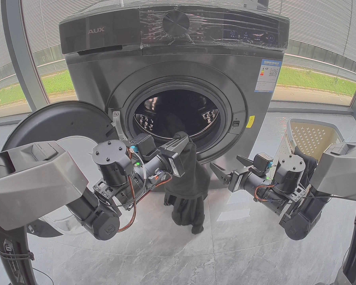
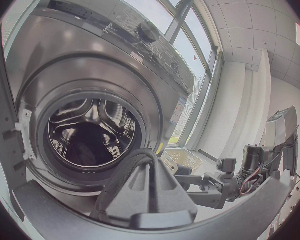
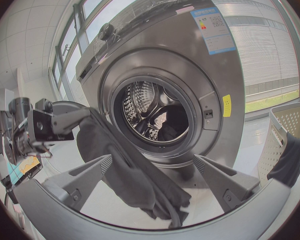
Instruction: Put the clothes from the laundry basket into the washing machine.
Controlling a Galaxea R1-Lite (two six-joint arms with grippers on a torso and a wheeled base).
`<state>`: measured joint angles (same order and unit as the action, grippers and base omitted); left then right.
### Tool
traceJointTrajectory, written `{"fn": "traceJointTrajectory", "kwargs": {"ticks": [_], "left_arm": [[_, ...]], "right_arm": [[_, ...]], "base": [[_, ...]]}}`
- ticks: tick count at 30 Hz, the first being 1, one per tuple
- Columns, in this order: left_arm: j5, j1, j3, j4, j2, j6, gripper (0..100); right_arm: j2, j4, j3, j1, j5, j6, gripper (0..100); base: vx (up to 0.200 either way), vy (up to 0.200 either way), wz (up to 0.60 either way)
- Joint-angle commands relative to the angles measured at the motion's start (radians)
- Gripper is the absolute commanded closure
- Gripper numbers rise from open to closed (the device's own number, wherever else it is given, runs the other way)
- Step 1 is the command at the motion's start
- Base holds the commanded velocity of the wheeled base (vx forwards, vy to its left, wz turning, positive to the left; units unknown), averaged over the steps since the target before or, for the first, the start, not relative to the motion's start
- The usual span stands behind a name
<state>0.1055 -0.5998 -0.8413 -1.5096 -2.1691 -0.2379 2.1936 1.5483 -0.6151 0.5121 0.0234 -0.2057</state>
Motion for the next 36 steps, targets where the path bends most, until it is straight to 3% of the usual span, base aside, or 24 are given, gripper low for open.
{"fn": "traceJointTrajectory", "kwargs": {"ticks": [1,4,14,19,32,33,36], "left_arm": [[-0.004,0.003,-0.012,0.0,0.022,0.028,100],[-0.004,0.003,-0.01,0.0,0.022,0.048,100],[-0.027,-0.003,-0.035,0.002,0.023,0.051,100],[-0.027,-0.011,-0.035,0.002,0.022,0.051,100],[-0.026,-0.028,-0.018,0.0,0.063,0.051,100],[-0.026,-0.028,-0.015,0.0,0.066,0.051,100],[-0.026,-0.035,-0.001,0.0,0.074,0.051,100]], "right_arm": [[0.025,0.001,0.018,0.023,0.001,0.011,0],[0.04,0.001,0.018,0.043,0.001,0.017,0],[0.057,0.001,-0.006,0.098,0.015,0.052,0],[0.063,-0.001,-0.095,0.132,0.043,0.072,0],[0.225,-0.054,-0.353,0.112,0.035,0.092,0],[0.229,-0.054,-0.354,0.112,0.035,0.092,100],[0.236,-0.053,-0.367,0.112,0.029,0.091,100]], "base": [[0.0,0.0,0.0],[0.0,0.0,0.0],[0.0,0.0,0.0],[0.0,0.0,0.0],[0.0,0.0,0.0],[0.0,0.0,0.0],[0.0,0.0,0.0]]}}
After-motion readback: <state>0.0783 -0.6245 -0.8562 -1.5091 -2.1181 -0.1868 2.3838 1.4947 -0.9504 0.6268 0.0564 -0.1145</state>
